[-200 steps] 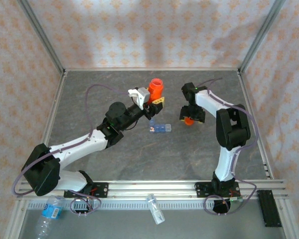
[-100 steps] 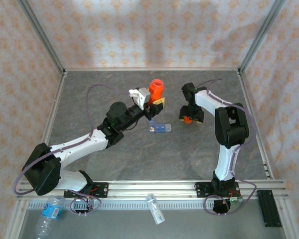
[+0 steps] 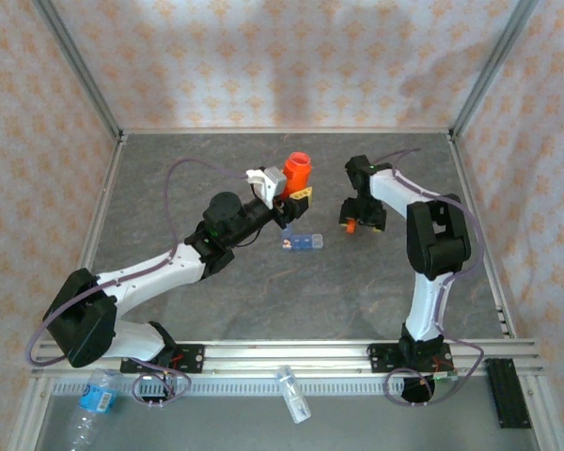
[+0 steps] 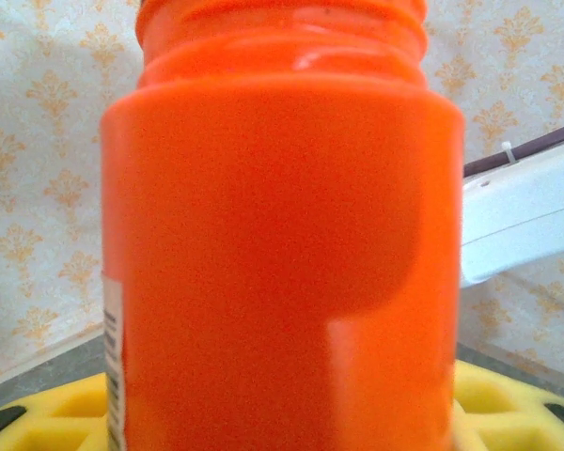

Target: Sort the pills into containers

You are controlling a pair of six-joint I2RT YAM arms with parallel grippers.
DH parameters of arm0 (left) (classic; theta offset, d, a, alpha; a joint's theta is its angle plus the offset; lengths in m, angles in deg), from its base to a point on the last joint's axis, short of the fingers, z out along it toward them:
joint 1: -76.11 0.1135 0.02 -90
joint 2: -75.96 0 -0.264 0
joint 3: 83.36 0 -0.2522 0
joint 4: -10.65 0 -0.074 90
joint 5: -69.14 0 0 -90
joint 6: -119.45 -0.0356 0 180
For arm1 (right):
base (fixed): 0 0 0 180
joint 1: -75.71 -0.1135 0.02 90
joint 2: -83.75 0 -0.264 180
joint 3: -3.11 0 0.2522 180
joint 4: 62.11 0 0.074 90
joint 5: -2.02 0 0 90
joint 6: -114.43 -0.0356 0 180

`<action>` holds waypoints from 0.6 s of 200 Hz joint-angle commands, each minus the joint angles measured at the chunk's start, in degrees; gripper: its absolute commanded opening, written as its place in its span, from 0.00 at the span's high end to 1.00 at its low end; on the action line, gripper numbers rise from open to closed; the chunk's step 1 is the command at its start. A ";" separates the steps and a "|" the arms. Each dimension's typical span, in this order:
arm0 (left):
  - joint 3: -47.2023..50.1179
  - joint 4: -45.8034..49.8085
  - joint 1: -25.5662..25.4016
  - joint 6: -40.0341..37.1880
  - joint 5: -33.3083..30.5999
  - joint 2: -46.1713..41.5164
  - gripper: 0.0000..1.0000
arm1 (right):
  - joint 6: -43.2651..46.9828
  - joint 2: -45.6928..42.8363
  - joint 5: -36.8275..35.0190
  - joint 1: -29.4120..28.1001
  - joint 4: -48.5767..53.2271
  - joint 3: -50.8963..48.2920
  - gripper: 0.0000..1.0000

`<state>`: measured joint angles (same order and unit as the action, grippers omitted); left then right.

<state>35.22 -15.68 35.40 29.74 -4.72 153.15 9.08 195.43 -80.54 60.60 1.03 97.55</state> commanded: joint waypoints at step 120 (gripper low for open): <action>-0.77 -2.62 0.49 0.98 1.25 0.91 1.00 | -4.01 -10.50 -2.79 7.74 0.59 -7.65 0.24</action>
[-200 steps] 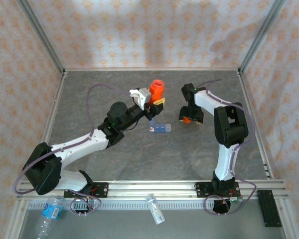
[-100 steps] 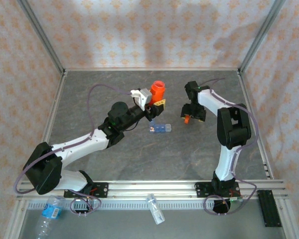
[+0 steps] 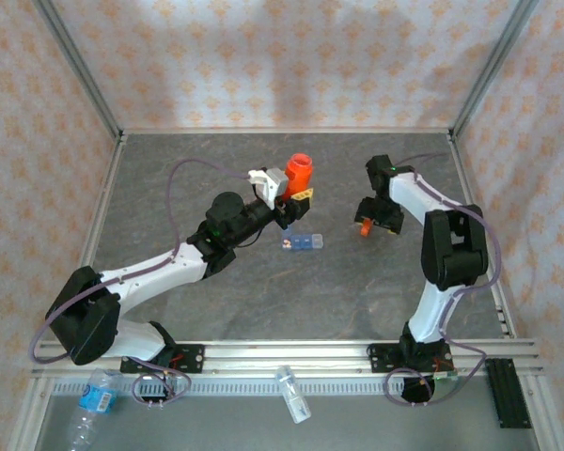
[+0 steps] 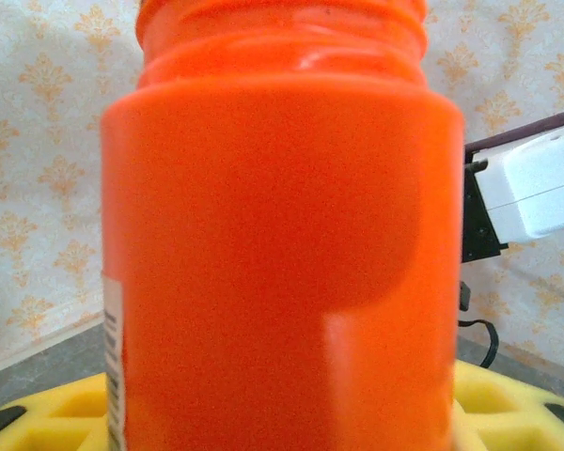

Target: Sort the pills into containers

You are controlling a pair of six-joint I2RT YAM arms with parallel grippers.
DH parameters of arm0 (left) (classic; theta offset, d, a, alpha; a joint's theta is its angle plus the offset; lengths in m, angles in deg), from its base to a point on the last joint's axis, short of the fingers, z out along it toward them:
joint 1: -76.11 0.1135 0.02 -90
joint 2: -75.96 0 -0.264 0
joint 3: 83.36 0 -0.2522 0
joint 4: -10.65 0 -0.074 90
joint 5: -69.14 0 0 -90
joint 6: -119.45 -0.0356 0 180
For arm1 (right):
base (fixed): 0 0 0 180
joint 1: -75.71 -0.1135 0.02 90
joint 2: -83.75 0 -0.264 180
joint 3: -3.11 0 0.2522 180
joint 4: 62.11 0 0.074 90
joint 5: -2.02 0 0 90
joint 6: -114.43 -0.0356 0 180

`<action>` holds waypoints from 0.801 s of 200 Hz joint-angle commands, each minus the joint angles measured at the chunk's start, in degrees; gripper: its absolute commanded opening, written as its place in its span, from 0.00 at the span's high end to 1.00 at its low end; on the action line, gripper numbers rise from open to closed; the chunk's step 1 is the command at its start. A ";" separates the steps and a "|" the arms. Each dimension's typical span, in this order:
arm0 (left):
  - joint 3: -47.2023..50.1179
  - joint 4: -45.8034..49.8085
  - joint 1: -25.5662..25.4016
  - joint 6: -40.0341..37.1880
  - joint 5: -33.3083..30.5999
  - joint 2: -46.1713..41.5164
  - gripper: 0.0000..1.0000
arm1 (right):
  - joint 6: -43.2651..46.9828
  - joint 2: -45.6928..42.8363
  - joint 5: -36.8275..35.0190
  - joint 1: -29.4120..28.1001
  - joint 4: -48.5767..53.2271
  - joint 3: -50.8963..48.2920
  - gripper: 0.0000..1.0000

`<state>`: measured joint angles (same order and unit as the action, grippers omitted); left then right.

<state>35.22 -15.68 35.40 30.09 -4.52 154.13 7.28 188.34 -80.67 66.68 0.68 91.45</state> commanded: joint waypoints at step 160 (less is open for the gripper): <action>-1.04 -2.80 0.51 1.10 1.46 0.32 1.00 | -5.12 -4.36 7.51 3.17 -5.23 -6.68 0.44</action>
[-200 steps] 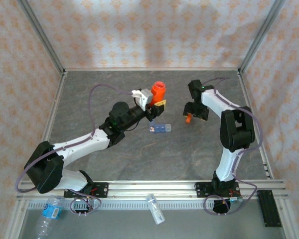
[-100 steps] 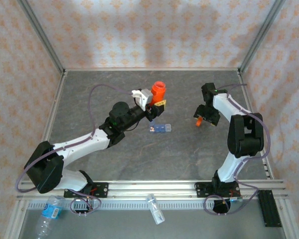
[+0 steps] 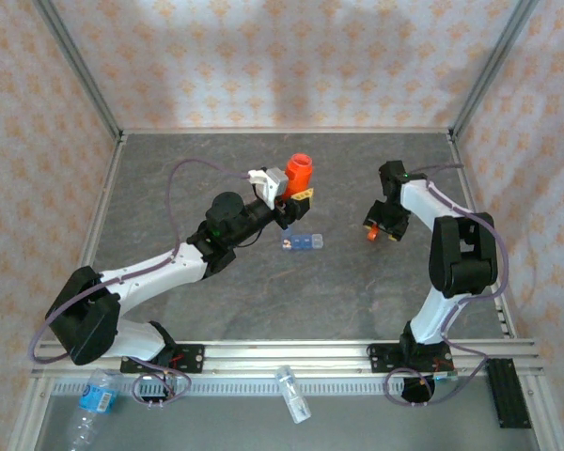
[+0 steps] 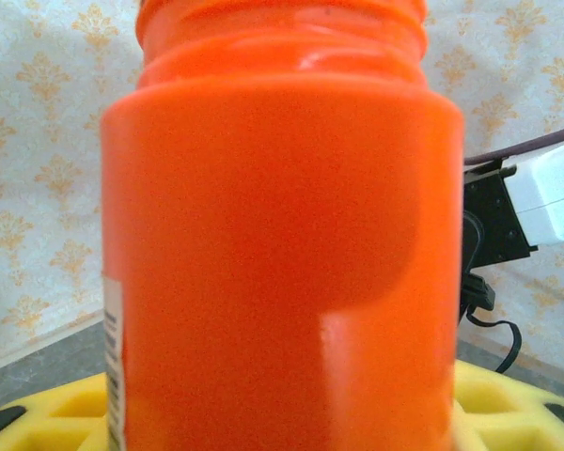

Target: Sort the pills into containers

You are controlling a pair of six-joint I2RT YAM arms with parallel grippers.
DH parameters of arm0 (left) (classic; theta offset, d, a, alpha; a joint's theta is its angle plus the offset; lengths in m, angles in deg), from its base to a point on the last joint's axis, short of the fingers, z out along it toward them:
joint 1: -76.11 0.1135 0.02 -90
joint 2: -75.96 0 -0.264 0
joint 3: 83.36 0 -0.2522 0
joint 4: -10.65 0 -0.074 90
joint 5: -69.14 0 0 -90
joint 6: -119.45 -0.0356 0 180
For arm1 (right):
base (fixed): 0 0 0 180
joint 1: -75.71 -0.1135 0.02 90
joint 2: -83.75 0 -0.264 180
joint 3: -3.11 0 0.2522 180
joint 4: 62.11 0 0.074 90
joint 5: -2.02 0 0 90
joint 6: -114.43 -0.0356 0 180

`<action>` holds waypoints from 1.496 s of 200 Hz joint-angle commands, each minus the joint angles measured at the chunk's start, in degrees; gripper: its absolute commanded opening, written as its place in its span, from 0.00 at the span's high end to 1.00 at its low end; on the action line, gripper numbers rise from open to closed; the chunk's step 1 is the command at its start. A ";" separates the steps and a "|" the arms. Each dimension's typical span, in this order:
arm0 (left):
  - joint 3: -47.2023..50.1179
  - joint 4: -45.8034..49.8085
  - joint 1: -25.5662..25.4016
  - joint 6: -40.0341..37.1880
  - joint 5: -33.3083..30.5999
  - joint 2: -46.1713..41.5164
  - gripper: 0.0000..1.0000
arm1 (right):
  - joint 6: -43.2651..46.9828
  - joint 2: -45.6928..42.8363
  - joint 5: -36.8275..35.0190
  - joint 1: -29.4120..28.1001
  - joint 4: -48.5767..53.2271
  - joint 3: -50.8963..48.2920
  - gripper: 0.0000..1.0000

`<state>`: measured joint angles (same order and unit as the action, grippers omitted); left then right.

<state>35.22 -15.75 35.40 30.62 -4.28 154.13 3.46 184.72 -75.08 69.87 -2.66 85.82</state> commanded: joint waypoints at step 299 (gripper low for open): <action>-4.00 2.69 0.50 -0.33 1.98 0.56 1.00 | -8.22 3.86 23.34 0.25 -33.45 -11.41 0.41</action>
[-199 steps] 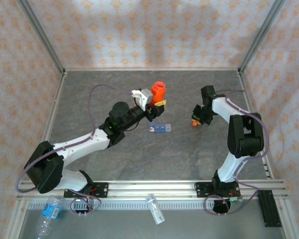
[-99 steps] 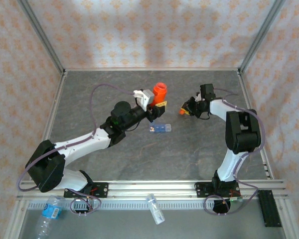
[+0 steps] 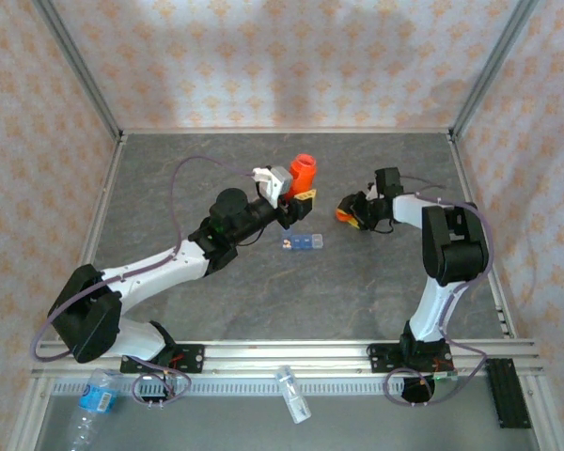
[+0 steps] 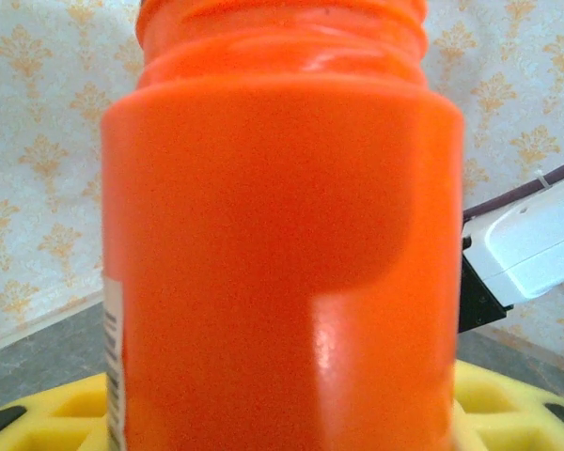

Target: Sort the pills into containers

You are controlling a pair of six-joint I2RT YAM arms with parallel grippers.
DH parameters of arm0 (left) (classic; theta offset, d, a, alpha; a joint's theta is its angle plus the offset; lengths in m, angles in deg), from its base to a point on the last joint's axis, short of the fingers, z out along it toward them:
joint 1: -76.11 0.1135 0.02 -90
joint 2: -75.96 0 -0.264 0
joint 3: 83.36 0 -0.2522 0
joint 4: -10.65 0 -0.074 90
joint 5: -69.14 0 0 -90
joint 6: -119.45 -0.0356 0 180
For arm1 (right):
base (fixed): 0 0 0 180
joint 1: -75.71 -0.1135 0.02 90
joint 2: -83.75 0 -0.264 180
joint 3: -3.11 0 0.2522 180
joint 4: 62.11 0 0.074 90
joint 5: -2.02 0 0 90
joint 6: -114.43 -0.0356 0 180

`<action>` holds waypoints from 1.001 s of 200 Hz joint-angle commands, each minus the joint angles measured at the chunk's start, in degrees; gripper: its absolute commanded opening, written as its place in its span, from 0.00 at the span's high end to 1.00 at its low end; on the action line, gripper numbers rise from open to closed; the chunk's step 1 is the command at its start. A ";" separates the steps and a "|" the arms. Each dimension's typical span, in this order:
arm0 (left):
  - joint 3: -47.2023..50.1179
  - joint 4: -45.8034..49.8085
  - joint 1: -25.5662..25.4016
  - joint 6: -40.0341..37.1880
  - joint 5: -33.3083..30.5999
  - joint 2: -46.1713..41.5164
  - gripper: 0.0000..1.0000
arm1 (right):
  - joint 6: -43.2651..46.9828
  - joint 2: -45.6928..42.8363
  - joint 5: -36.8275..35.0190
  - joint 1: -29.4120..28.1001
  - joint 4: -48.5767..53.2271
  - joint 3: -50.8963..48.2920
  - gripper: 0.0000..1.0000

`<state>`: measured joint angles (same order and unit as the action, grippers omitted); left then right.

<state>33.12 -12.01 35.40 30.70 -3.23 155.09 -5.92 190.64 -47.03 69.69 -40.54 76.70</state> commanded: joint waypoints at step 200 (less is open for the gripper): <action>-0.46 -2.26 0.52 -1.15 0.11 -2.19 1.00 | 18.20 8.61 -35.61 -11.66 45.27 31.94 0.21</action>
<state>33.10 -12.03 35.40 30.51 -3.25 155.07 10.72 197.52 -79.18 58.35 0.77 105.71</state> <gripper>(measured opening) 0.538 0.790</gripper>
